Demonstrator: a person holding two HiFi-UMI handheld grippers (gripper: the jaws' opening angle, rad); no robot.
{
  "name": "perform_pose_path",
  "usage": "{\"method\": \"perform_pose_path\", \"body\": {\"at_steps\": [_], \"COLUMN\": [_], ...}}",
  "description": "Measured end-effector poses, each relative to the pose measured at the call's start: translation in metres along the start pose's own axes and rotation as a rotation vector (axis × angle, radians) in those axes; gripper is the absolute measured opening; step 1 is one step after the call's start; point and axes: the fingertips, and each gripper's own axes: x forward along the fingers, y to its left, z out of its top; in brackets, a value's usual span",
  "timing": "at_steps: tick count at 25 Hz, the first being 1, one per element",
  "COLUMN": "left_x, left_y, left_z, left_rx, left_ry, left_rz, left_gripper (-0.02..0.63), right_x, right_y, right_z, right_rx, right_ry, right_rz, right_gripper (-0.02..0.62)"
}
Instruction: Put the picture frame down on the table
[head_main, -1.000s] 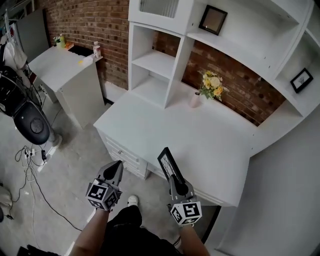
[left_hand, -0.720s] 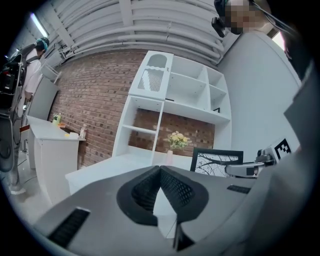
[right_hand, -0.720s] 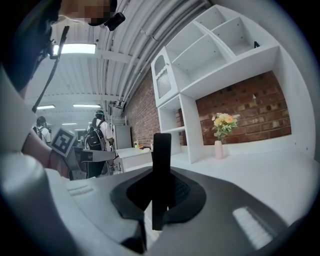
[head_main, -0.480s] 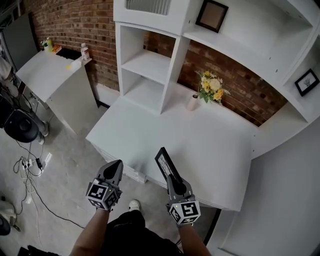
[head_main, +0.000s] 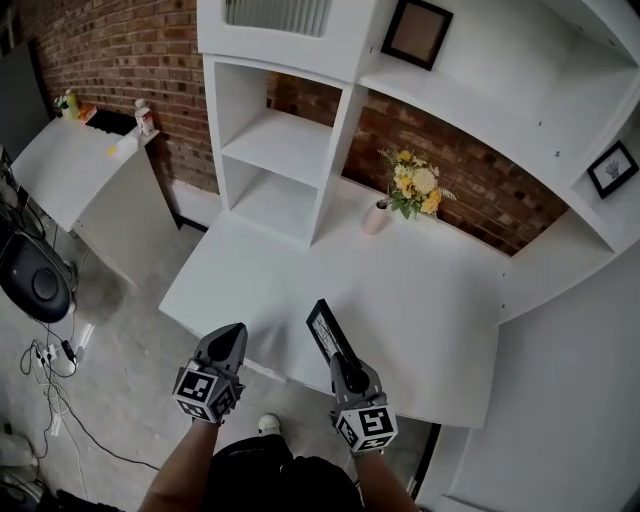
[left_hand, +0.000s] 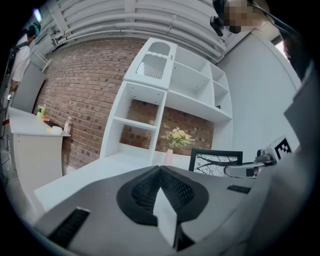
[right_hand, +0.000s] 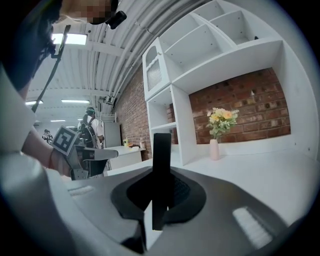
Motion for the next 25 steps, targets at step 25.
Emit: {"method": "perform_pose_path", "body": {"at_steps": [25], "left_x": [0.082], "left_y": [0.014], "left_z": [-0.003], "left_rx": [-0.007], "left_ry": [0.047], "left_rz": [0.019], "left_gripper": [-0.006], "right_x": [0.09], "right_y": [-0.037], "right_z": [-0.043], "right_rx": [0.052], "right_ry": [0.135], "right_rz": [0.078], "right_gripper": [0.02]}}
